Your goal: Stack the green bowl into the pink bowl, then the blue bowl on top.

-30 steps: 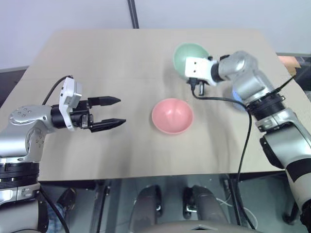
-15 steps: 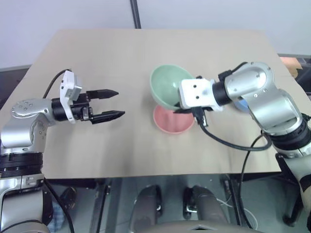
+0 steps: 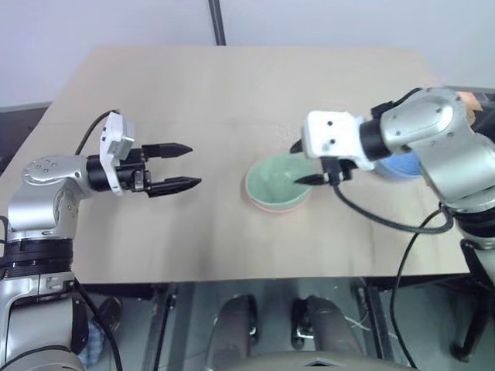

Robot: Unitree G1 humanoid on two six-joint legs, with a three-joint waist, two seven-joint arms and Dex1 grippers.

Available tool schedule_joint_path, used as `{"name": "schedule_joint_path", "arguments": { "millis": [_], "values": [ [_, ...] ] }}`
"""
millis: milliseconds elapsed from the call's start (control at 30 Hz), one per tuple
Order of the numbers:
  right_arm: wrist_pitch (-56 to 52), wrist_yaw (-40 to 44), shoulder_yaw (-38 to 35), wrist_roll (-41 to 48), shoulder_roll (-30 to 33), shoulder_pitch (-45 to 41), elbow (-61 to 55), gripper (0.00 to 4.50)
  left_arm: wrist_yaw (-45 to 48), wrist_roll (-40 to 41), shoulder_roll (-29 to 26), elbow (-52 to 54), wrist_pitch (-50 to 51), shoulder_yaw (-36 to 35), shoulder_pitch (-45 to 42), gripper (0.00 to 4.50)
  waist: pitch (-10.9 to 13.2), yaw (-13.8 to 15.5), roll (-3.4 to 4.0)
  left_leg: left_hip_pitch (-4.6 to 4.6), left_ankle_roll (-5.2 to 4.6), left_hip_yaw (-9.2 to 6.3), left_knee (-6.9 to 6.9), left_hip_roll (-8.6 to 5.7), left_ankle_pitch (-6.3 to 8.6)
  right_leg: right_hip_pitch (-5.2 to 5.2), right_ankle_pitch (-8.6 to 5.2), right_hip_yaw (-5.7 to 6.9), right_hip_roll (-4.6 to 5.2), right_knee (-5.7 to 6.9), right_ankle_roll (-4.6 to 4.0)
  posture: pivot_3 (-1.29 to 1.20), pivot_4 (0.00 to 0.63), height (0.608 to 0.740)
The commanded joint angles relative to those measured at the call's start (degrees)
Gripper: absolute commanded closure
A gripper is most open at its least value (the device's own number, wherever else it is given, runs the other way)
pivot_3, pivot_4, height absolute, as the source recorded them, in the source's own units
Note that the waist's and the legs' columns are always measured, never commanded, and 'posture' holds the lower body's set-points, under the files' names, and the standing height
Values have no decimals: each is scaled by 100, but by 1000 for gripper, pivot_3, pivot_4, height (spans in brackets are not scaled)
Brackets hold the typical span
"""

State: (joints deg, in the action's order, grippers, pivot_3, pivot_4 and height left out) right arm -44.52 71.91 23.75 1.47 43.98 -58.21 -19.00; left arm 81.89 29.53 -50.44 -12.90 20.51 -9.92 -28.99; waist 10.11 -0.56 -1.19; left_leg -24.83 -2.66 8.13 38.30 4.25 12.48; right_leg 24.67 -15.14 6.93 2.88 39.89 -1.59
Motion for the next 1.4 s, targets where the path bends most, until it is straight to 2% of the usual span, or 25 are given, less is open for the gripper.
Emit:
{"name": "schedule_joint_path", "arguments": {
  "millis": [33,167,267,467,667,933,1033,1167,1200,1400],
  "values": [
    [53,-254,-347,-210,330,-61,494,1528,111,151,-1,281,18,-6,-108,0,0,-17,0,0,0,1,0,0,0,1,0,-1,0,0,0,0,150,740],
    [-153,-784,-465,-560,717,168,1373,1528,231,173,24,390,-28,48,-137,0,0,-16,0,1,1,1,-1,2,0,1,0,0,-3,2,-1,0,150,740],
    [-543,-1201,-645,-634,752,471,1644,1528,301,185,89,415,-142,75,-188,0,1,-20,0,1,1,3,-2,2,0,2,0,-3,-1,0,-1,0,150,740],
    [-1609,-1679,-1001,-433,696,945,1527,1528,364,194,199,392,-237,116,-333,0,2,-40,2,2,2,8,-5,4,-1,7,0,-8,-4,4,-1,0,150,740],
    [-2157,-2053,-1179,-251,589,1421,1363,1528,384,190,332,278,-307,153,-543,0,1,-24,2,1,2,8,-5,4,-1,6,-1,-9,-4,2,1,0,150,740],
    [-2129,-2502,-1248,-123,468,2020,1566,1528,415,154,421,202,-312,175,-672,0,1,-33,1,2,1,5,-4,2,-1,2,-2,-9,-7,1,4,0,150,740],
    [-2001,-2564,-1251,-73,492,2093,1566,2398,422,139,424,192,-322,182,-677,0,1,-28,1,3,2,5,-4,4,-1,2,-2,-8,-9,2,4,0,150,740],
    [-1956,-2593,-1225,-17,490,2053,1557,4297,425,134,427,193,-323,187,-680,0,-2,-31,-4,5,2,5,-3,3,-1,0,-2,-10,-8,1,5,0,150,740],
    [-1941,-2610,-1217,-16,474,2027,1574,4405,420,133,428,191,-322,187,-682,0,-4,-29,-7,7,2,5,-3,3,-1,-1,-2,-10,-8,1,5,0,150,740],
    [-1621,-2571,-1150,3,403,1761,1476,4405,411,146,403,231,-314,162,-616,0,-4,-42,-8,7,1,4,-2,4,-1,-4,-2,-10,-8,0,5,0,150,740]
  ]
}}
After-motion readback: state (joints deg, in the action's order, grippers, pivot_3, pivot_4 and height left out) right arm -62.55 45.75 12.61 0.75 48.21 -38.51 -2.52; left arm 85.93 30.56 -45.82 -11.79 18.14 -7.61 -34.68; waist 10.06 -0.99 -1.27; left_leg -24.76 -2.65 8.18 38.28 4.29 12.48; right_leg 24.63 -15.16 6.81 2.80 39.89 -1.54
